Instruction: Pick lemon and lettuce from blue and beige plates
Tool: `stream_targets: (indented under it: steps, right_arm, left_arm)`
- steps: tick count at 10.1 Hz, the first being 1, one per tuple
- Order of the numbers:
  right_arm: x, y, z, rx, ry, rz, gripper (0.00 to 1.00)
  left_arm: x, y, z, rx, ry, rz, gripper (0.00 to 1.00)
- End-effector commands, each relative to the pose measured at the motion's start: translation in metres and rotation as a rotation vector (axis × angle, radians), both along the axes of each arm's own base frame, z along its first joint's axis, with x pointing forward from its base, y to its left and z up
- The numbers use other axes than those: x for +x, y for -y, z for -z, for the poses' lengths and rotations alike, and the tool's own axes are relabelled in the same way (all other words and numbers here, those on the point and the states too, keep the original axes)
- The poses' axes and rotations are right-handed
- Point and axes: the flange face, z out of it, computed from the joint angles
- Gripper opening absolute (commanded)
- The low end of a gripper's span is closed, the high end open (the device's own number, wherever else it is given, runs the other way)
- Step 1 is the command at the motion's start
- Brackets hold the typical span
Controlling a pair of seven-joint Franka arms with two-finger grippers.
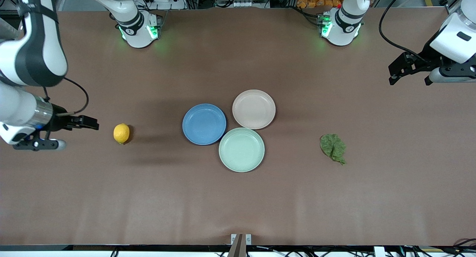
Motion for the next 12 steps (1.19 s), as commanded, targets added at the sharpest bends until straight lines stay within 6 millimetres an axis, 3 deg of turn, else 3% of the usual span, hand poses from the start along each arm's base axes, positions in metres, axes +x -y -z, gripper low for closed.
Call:
stream_targets:
  steps: [1, 2, 5, 7, 10, 12]
  right_arm:
    - [-0.014, 0.005, -0.051, -0.002, 0.006, -0.011, 1.00]
    - [-0.017, 0.003, -0.065, -0.001, -0.003, -0.014, 1.00]
    - [-0.029, 0.001, -0.103, 0.003, 0.028, -0.023, 1.00]
    - [-0.036, 0.001, -0.110, 0.006, 0.011, -0.025, 1.00]
    - [-0.045, -0.001, -0.135, 0.007, 0.023, -0.028, 1.00]
    - [-0.047, -0.001, -0.133, 0.010, 0.017, -0.030, 1.00]
  left_arm:
    - [0.001, -0.004, -0.004, -0.008, -0.008, -0.024, 1.00]
    - [0.002, -0.013, -0.004, -0.009, -0.008, -0.038, 1.00]
    - [0.002, -0.013, -0.006, -0.015, -0.004, -0.038, 1.00]
    - [0.003, -0.021, -0.018, -0.008, 0.022, -0.049, 1.00]
    - [0.013, -0.038, -0.008, 0.011, 0.004, -0.067, 1.00]
    - [0.014, -0.043, -0.007, 0.001, -0.003, -0.077, 1.00]
